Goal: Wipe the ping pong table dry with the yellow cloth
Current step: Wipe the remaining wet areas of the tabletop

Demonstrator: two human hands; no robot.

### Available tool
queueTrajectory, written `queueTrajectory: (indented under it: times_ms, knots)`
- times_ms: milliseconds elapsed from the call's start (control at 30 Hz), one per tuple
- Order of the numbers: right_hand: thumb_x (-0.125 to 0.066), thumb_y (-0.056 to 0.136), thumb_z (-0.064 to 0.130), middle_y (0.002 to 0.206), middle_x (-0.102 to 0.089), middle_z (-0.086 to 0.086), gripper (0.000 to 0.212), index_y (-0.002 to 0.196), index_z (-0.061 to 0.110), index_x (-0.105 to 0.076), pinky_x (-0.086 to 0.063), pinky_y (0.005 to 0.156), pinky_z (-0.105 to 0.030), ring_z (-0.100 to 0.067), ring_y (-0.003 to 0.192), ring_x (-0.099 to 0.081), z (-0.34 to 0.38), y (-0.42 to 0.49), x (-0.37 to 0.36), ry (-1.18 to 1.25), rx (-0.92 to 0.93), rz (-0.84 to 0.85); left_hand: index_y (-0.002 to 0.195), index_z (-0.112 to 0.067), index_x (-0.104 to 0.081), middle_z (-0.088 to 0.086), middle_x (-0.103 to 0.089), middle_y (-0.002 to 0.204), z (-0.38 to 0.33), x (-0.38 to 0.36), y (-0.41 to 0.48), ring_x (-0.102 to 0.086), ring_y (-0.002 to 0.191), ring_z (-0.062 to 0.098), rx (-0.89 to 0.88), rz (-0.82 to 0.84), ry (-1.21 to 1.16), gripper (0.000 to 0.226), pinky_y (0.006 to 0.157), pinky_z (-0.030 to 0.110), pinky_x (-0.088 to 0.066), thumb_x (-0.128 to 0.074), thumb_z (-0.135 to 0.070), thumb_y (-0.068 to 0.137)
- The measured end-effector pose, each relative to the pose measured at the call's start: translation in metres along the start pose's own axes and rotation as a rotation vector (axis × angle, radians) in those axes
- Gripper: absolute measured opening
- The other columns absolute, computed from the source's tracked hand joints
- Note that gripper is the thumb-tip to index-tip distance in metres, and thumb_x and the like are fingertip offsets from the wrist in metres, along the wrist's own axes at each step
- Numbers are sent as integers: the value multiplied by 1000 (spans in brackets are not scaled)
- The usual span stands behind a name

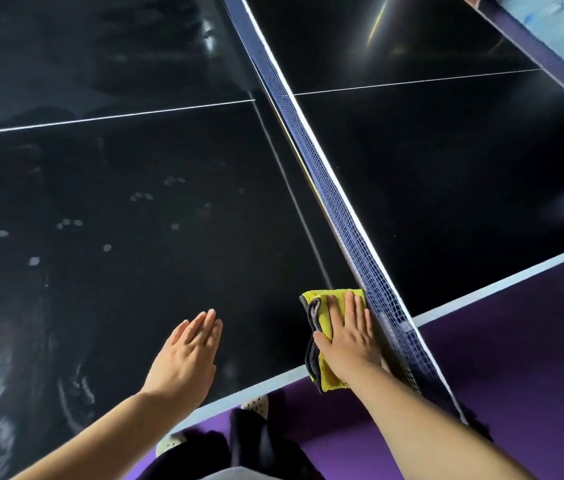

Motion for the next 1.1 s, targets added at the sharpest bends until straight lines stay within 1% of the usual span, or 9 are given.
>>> queueTrajectory:
  times_ms: [233, 333, 400, 567, 733, 833, 900, 1033, 1100]
  knots:
    - [2, 78, 72, 146, 41, -16, 91, 152, 23, 21, 20, 117, -45, -28, 141, 34, 30, -9, -9, -34, -24, -8, 110, -1, -69, 16, -64, 119, 47, -13, -50, -64, 106, 30, 105, 41, -14, 86, 106, 28, -11, -91, -22, 29]
    - [9, 68, 71, 149, 40, -17, 100, 156, 22, 11, 34, 106, -42, -28, 138, 37, 77, -29, -20, -20, 30, 11, 112, -1, -68, 16, -63, 120, 79, -14, -68, -63, 108, 30, 149, 32, -16, 85, 103, 33, -22, -92, -21, 32]
    - [13, 62, 70, 146, 45, -17, 103, 153, 21, 17, 37, 100, -42, -29, 136, 40, 118, -47, -30, -30, 68, 30, 112, 0, -68, 17, -63, 120, 102, -16, -80, -63, 108, 31, 180, 27, -23, 85, 98, 35, -27, -92, -20, 33]
    - [14, 64, 72, 139, 52, -17, 92, 141, 26, 33, 30, 107, -48, -35, 136, 43, 218, -80, -53, -61, 150, 45, 116, 2, -65, 19, -60, 124, 157, -24, -119, -61, 112, 33, 248, 7, -25, 83, 98, 35, -27, -91, -18, 39]
    - [-19, 94, 69, 142, 50, -18, 86, 140, 23, 37, 21, 115, -52, -35, 135, 45, 306, -109, -68, -117, 269, 68, 121, 2, -61, 19, -57, 128, 207, -34, -171, -57, 117, 33, 310, -14, -45, 82, 101, 38, -35, -90, -20, 47]
    - [3, 82, 73, 140, 53, -19, 84, 136, 23, 43, 25, 112, -54, -36, 129, 51, 356, -125, -78, -161, 369, 75, 122, 1, -61, 19, -57, 129, 233, -37, -201, -56, 118, 32, 352, -27, -47, 81, 98, 42, -43, -89, -21, 50]
    - [11, 75, 72, 140, 53, -19, 84, 134, 24, 45, 29, 109, -54, -35, 126, 55, 390, -135, -84, -186, 457, 78, 131, -1, -53, 17, -48, 138, 247, -34, -219, -48, 127, 31, 393, -31, -54, 79, 103, 42, -38, -83, -23, 61]
    - [-15, 94, 67, 142, 52, -14, 85, 127, 30, 54, 29, 110, -52, -32, 131, 50, 439, -150, -91, -218, 636, 88, 148, -9, -22, 9, -16, 155, 264, -32, -241, -15, 144, 24, 434, -34, -54, 71, 116, 35, -10, -56, -31, 89]
    - [-1, 87, 65, 145, 50, -11, 73, 128, 35, 53, 30, 111, -48, -29, 135, 46, 445, -150, -90, -203, 677, 60, 149, -10, -16, 8, -11, 157, 266, -29, -241, -10, 145, 23, 444, -39, -54, 70, 116, 34, -5, -51, -32, 92]
Point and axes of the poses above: each hand's wrist, its own y-axis towards the middle knuckle, its own x-axis out of the back of the hand, z = x × y, the point moved 5 cm from there along y, towards the middle knuckle
